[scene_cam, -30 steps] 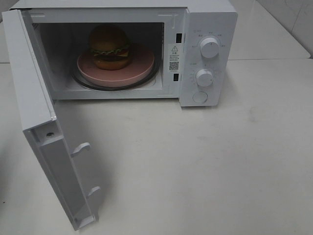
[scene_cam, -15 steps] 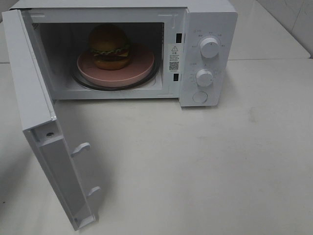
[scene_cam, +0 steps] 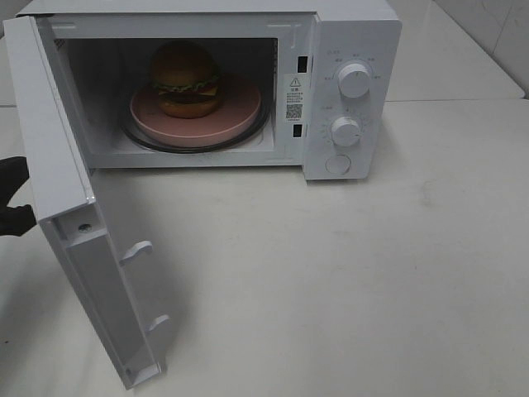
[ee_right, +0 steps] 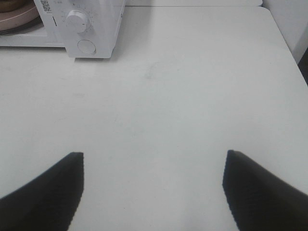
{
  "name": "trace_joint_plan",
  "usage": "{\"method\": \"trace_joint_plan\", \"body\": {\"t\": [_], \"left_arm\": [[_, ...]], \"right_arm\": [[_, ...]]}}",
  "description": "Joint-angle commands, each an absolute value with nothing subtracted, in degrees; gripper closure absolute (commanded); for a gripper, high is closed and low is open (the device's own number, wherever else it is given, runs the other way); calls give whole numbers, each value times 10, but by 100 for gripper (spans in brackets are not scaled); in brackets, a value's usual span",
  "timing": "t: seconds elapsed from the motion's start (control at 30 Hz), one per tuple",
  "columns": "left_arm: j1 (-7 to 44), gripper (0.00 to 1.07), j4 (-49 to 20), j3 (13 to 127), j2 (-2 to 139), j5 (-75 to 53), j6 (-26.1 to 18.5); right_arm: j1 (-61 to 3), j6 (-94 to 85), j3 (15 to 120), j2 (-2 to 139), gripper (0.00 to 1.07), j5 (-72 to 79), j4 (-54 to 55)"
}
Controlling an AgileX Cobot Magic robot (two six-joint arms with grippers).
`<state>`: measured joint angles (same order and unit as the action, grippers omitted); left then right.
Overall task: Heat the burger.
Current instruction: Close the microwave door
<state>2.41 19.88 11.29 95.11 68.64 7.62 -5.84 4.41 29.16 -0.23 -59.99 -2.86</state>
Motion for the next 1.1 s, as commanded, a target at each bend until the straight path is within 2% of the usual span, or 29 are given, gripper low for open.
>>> {"method": "trace_joint_plan", "body": {"t": [0.03,0.1,0.17,0.2,0.27,0.5,0.63,0.77,0.87,1.1], "left_arm": [[62,107,159,119,953,751,45],[81,107,142,119,956,750,37],[143,107,81,119,964,751,28],[143,107,81,119,964,751,28],[180,107,41,121,971,751,28],[247,107,-23,152,995,736,28],[293,107,-84,203,1011,671,11],[319,107,-117,237,1013,629,-5],[343,107,-165,287,1013,572,-46],[353,107,-219,366,1018,516,-87]], "right_arm": [[-54,48,291,-18,31,-594,-28],[-54,48,291,-18,31,-594,-28],[-54,48,291,-18,31,-594,-28],[-54,48,291,-18,31,-594,-28],[-54,48,291,-18,31,-594,-28],[-54,48,291,-18,31,-594,-28],[-54,48,291,-18,31,-594,-28],[-54,48,291,-18,31,-594,-28],[-54,49,291,-18,31,-594,-28],[-54,49,291,-18,31,-594,-28]]}}
